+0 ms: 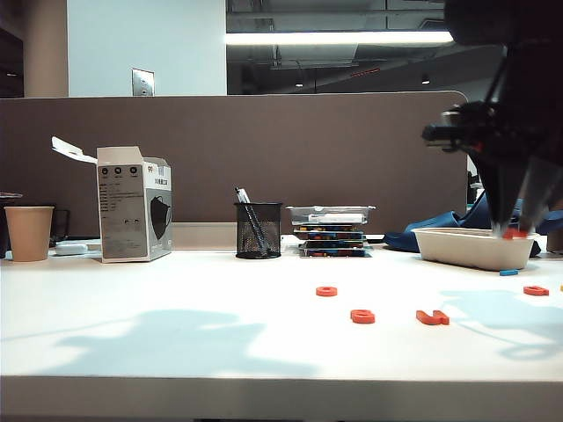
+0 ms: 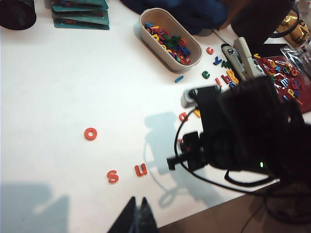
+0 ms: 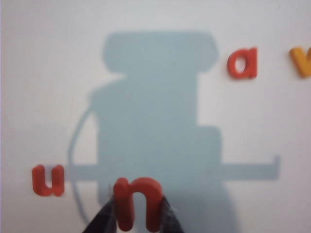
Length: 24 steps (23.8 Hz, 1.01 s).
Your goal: Select the appropriate letters from the row of letter magnets placed on the table to arrange into the word "sun".
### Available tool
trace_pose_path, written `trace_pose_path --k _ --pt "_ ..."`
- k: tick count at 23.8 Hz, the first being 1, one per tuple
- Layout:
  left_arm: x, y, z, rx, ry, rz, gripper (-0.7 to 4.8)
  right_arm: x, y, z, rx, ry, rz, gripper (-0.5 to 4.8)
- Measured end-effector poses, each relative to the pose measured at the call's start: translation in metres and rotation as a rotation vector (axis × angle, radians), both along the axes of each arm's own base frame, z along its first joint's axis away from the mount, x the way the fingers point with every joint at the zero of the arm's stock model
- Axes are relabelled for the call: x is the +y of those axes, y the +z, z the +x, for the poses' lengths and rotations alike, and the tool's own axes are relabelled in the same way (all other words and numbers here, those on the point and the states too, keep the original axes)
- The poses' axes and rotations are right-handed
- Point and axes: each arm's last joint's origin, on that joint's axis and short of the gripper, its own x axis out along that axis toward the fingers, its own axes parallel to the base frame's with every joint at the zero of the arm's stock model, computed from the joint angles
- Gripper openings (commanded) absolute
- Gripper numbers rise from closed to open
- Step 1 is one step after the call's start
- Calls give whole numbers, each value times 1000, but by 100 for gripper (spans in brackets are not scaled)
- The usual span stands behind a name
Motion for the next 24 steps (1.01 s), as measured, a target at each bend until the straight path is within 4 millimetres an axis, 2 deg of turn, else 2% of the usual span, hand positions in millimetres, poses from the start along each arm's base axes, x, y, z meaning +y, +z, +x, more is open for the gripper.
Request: trace_pose_path --k 5,9,17,24 --pt "0 0 0 0 0 0 -5 -1 -33 -8 28 -24 62 85" --pt "0 0 0 0 0 0 -5 -3 -50 -14 26 -41 70 85" --pt "0 0 0 0 0 0 -5 -1 -67 -8 52 -42 63 85" --pt "0 0 0 0 0 0 -5 1 -68 -5 52 -52 71 85"
